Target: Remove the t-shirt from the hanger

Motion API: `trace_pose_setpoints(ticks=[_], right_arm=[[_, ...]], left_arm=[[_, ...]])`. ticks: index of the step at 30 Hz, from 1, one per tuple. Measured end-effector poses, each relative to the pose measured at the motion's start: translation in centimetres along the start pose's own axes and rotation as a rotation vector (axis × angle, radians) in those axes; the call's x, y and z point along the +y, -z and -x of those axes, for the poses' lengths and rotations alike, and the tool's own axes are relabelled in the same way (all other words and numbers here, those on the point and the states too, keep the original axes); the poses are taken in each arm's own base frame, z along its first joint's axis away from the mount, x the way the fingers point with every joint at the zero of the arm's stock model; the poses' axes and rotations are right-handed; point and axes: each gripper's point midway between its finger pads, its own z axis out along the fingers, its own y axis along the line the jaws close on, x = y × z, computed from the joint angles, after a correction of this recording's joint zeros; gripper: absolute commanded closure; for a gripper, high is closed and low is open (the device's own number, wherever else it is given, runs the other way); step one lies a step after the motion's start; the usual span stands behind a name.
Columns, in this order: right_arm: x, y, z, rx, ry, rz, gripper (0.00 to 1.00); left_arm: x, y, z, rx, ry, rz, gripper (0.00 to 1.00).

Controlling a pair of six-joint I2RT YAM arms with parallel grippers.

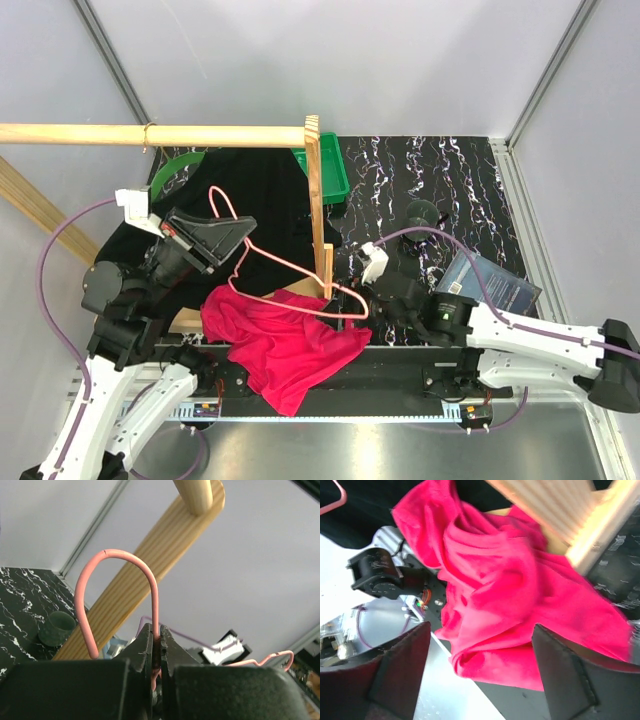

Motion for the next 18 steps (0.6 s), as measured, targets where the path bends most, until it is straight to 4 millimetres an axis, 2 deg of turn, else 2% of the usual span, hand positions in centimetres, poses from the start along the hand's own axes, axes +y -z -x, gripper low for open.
trace_pose_setpoints(ticks=[2,7,11,13,15,18], right_arm=[[-0.5,0.9,0.4,0.0,0.008,-0.034,0.0],[-0.8,3.5,1.9,-0.002,0.027,-0.102,0.0],[-0.1,5.8,2.9,0.007,0.036,-0.108,0.0],[0.9,7.1,3.5,0.003,0.036,-0.077,0.01],[2.8,8.7,4.6,-0.007,0.033,-0.018,0.06],[6.7,11.0,6.3,-0.019,0.026,0.115,0.11]], left_arm=[[-0.1,0.1,-0.6,0.034,-0.021,-0.014,1.0],[-0.1,0.6,-2.7,0.151,-0.112,-0.059,1.0],[-0.8,1.4,-4.1,0.255,-0.22,-0.127,1.0],[-1.5,1.9,-4.8,0.295,-0.267,-0.178,1.0],[-2.1,2.4,-5.3,0.329,-0.314,-0.233,1.0],[-2.8,3.1,-6.1,0.376,-0.359,-0.305,1.0]])
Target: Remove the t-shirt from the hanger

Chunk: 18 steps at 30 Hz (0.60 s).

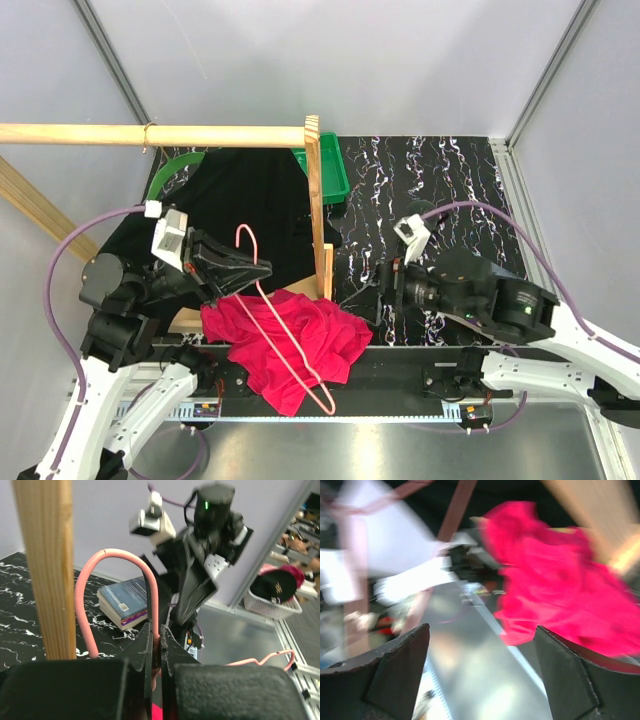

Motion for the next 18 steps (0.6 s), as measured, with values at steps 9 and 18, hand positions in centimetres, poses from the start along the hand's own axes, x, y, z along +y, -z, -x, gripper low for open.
trace_pose_setpoints(ticks=[9,18], right_arm=[[8.7,-0.4,0.4,0.116,-0.073,0.358,0.2],[11.7,-3.5,-3.0,0.267,-0.096,0.464,0.36]], left_arm=[[-0.7,-0.8,0.4,0.008,-0.051,-0.112,1.0],[0.7,-1.9,0.0,0.01,-0.01,-0.132,1.0]])
